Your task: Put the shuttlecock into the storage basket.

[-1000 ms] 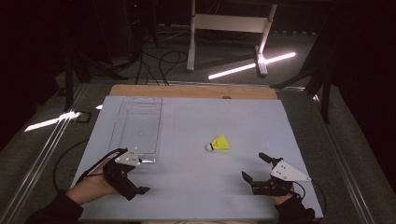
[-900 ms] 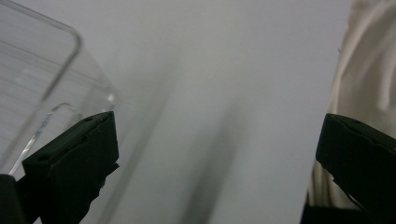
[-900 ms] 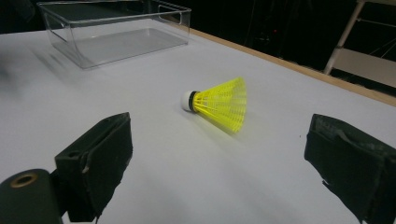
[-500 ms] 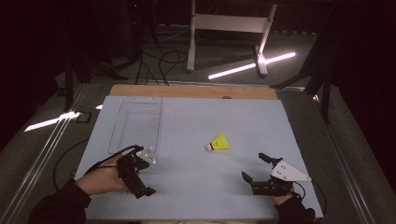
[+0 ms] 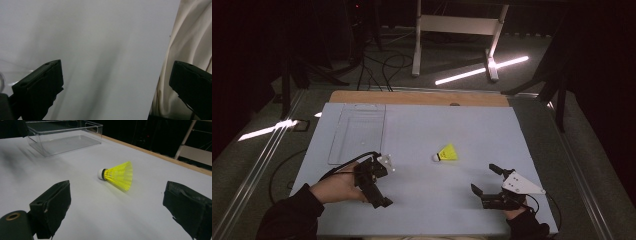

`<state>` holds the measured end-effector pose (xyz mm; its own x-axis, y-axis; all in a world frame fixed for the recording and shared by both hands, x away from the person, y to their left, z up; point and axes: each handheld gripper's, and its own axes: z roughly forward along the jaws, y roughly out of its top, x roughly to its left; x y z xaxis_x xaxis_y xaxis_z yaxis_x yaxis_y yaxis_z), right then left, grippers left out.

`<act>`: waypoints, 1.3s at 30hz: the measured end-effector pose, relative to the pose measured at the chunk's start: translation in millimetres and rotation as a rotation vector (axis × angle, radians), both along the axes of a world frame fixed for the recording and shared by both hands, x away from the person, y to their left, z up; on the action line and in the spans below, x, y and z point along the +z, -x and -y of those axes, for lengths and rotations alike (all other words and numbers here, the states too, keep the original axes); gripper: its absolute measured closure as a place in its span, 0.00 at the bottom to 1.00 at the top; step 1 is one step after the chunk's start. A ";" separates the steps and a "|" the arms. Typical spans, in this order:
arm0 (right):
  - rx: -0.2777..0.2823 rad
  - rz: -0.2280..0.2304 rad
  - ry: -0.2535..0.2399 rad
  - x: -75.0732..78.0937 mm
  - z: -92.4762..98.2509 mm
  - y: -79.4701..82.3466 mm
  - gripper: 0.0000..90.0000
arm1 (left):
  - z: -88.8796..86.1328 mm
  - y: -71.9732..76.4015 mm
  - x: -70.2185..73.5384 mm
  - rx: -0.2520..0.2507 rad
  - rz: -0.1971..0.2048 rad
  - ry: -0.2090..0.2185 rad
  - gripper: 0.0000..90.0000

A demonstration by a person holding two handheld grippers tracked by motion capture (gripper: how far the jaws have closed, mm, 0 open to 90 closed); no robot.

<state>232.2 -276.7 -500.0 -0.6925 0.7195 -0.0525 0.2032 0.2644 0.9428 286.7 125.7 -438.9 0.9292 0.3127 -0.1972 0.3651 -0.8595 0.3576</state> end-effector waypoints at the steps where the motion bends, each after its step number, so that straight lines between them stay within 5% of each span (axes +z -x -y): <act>1: 0.000 0.000 0.000 0.0 0.0 0.0 0.09 | 0.0 0.0 0.0 0.000 0.000 0.000 0.00; 9: 0.001 -0.010 -0.001 -0.5 0.2 -0.9 0.09 | 17.3 -9.0 8.3 0.018 0.043 0.020 0.00; 24: 0.004 -0.004 0.004 -0.2 -0.2 -0.4 0.09 | 44.2 -27.2 18.7 -0.044 0.090 0.083 0.00; 29: 0.005 -0.007 0.002 -0.1 -0.2 -0.1 0.09 | 53.9 -36.8 24.2 -0.043 0.133 0.118 0.00; 39: 0.010 -0.007 0.005 -0.7 -0.5 -0.5 0.09 | 68.9 -49.3 29.5 -0.054 0.157 0.179 0.00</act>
